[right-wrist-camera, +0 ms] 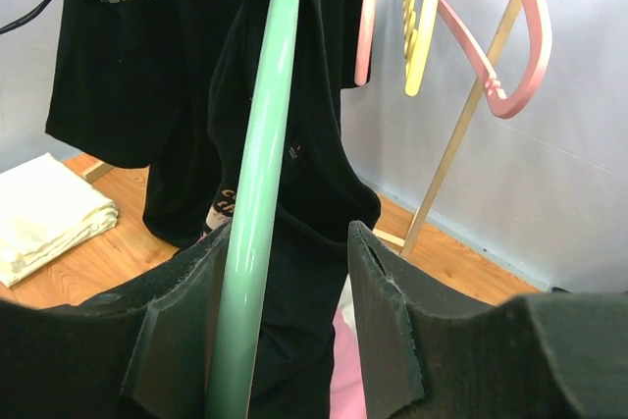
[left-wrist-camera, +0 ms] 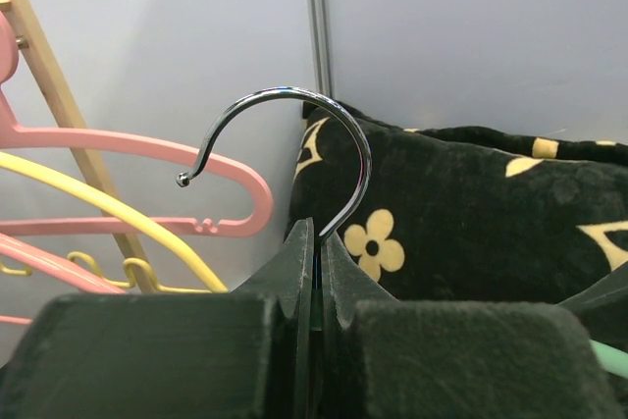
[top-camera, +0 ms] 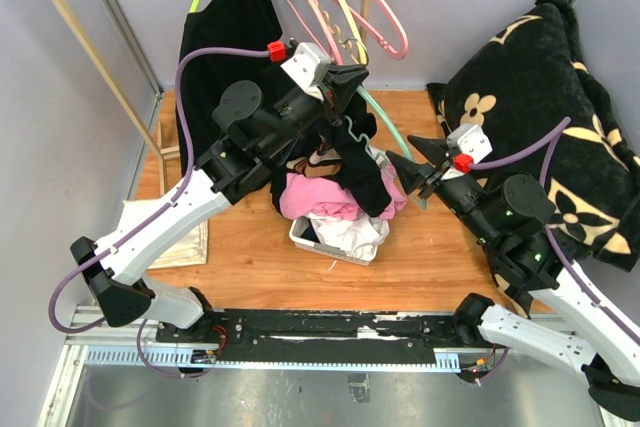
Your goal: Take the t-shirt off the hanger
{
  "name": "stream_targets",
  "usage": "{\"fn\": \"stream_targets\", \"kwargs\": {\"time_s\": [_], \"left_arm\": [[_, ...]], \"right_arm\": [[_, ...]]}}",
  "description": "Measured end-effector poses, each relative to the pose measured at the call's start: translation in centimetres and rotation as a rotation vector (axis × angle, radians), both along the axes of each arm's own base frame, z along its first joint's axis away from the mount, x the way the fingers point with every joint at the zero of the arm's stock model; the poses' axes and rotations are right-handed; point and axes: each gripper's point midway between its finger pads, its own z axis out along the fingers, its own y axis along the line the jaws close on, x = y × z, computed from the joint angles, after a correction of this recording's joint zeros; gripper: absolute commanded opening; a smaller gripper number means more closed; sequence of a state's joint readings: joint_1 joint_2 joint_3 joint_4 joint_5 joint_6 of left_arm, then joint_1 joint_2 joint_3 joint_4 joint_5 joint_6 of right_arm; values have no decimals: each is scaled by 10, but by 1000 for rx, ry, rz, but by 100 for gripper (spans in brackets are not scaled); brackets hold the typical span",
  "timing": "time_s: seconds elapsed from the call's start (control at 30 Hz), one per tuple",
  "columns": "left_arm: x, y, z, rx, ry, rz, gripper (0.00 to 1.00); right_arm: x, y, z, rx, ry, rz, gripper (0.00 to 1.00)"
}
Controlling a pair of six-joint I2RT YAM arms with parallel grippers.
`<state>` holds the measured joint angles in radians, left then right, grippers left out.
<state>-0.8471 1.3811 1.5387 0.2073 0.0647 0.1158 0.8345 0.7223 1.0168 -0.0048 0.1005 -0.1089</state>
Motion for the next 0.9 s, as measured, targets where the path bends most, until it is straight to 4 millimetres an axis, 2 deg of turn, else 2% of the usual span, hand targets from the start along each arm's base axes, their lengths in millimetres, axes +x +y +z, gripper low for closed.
{"fn": "stream_targets", "kwargs": {"time_s": [0.13, 0.23, 0.37, 0.7, 0.9], "left_arm": [[0, 0, 0, 0, 0, 0, 0], [-1, -1, 0, 0, 1, 0, 0], [-1, -1, 0, 0, -1, 5, 1], [9, -2, -4, 8, 6, 42, 0], [11, -2, -5, 8, 10, 49, 1]], "right_arm": [[1, -3, 0, 8, 3, -15, 33], [1, -6, 1, 15, 4, -29, 49], [2, -9, 0, 26, 11, -43, 59], [2, -10, 0, 39, 21, -45, 59], [2, -9, 0, 44, 27, -44, 56]]}}
